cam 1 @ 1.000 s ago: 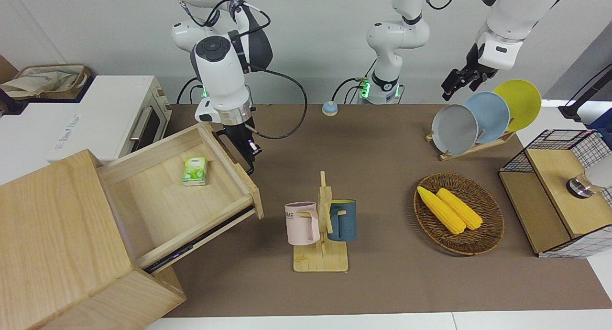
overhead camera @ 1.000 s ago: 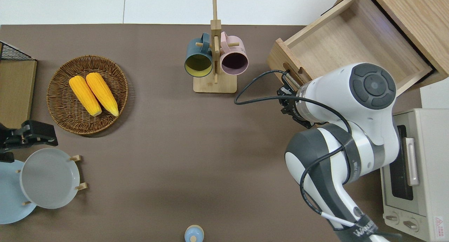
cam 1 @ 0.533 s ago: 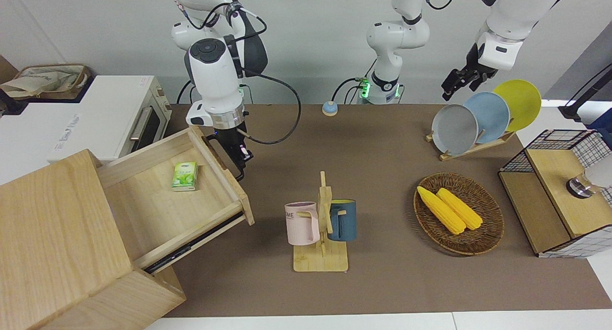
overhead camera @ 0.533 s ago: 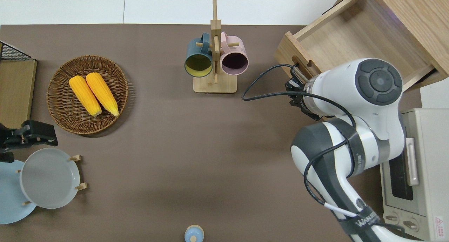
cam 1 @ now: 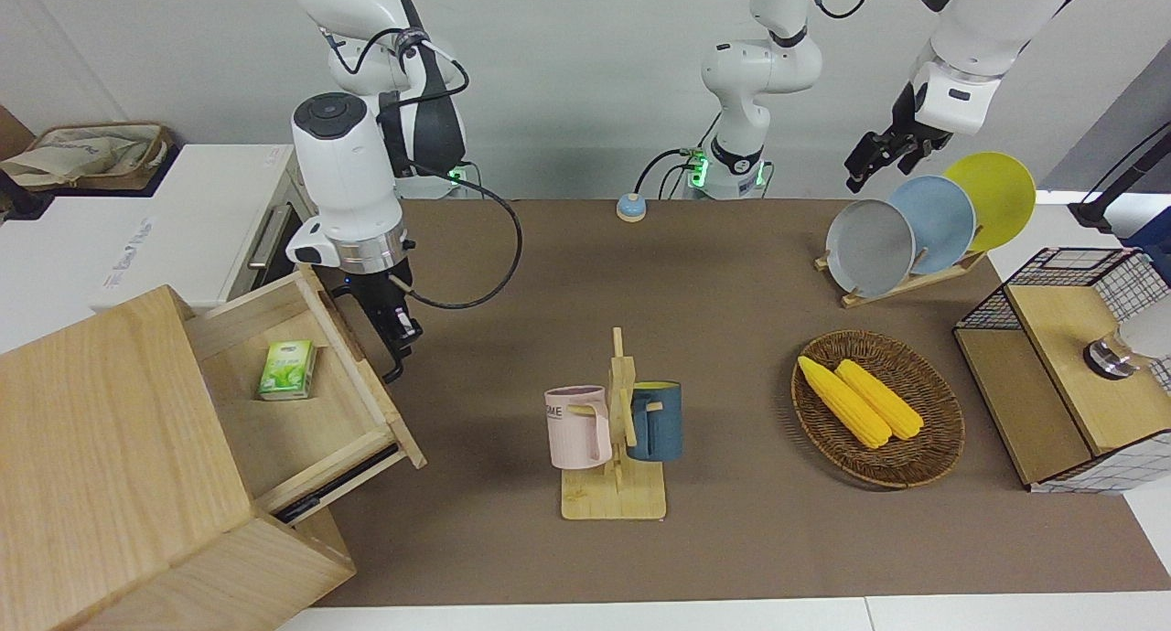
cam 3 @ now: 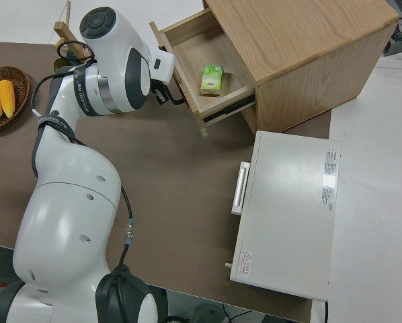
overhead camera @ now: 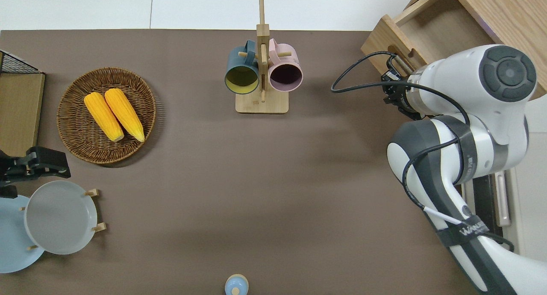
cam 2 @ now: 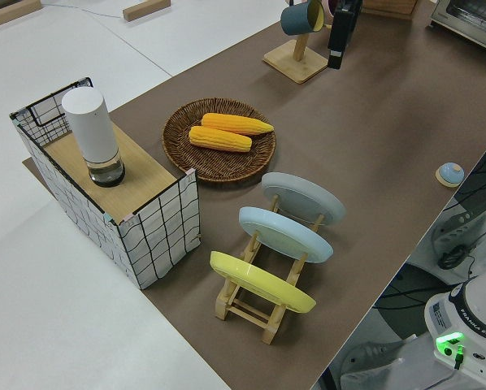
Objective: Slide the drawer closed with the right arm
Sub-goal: 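Push the drawer front with the right gripper away from the robot, then press the right gripper against the drawer until it sits flush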
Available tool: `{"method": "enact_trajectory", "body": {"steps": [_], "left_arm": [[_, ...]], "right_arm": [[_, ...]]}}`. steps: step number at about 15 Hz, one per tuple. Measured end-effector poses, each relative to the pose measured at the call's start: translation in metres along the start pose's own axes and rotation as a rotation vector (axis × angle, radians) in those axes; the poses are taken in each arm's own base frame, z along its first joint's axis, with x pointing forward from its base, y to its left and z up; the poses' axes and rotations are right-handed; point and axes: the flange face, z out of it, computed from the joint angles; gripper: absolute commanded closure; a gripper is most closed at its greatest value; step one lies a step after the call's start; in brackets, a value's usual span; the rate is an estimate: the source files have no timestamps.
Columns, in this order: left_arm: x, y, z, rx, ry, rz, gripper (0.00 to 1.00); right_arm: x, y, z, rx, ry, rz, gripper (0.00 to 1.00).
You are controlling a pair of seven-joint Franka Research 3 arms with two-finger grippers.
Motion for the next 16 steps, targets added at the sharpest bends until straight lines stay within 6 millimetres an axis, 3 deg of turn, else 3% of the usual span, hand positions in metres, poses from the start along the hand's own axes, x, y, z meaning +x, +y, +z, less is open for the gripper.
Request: {"method": "enact_trajectory", "body": {"steps": [5, 13, 16], "left_arm": [[0.0, 0.0, 0.0, 0.0, 0.0, 0.0, 0.01], [0.0, 0.0, 0.0, 0.0, 0.0, 0.0, 0.01], [0.0, 0.0, 0.0, 0.0, 0.0, 0.0, 0.01]], "right_arm": [[0.031, 0.01, 0.004, 0.022, 0.031, -0.009, 1.0], [0.101, 0.037, 0.001, 0.036, 0.088, -0.022, 1.0], [0.115, 0.042, 0.003, 0.038, 0.099, -0.036, 1.0]]}}
